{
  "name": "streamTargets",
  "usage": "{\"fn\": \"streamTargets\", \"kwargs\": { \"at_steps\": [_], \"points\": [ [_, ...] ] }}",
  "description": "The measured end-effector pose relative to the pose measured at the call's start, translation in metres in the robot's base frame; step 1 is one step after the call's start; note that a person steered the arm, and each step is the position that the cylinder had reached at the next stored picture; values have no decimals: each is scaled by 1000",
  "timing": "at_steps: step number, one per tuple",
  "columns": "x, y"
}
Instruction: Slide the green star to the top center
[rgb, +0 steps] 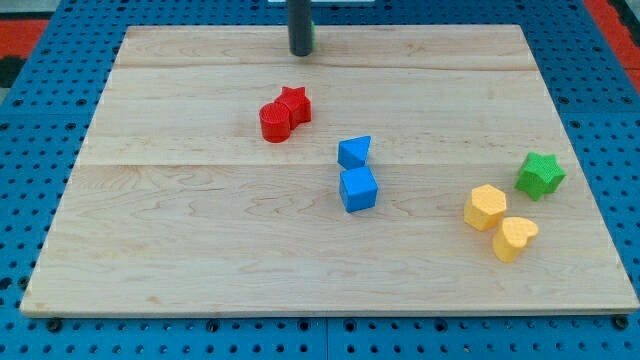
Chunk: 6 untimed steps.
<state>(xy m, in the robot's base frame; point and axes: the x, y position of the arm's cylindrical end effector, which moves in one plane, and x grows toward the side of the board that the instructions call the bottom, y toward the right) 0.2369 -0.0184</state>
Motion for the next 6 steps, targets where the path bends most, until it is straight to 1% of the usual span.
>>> {"fn": "streamTargets", "kwargs": {
  "at_steps": [1,2,3,4,5,6],
  "points": [
    [39,29],
    [80,154],
    [151,243],
    [223,265],
    [267,274],
    [281,284]
  ]
}}
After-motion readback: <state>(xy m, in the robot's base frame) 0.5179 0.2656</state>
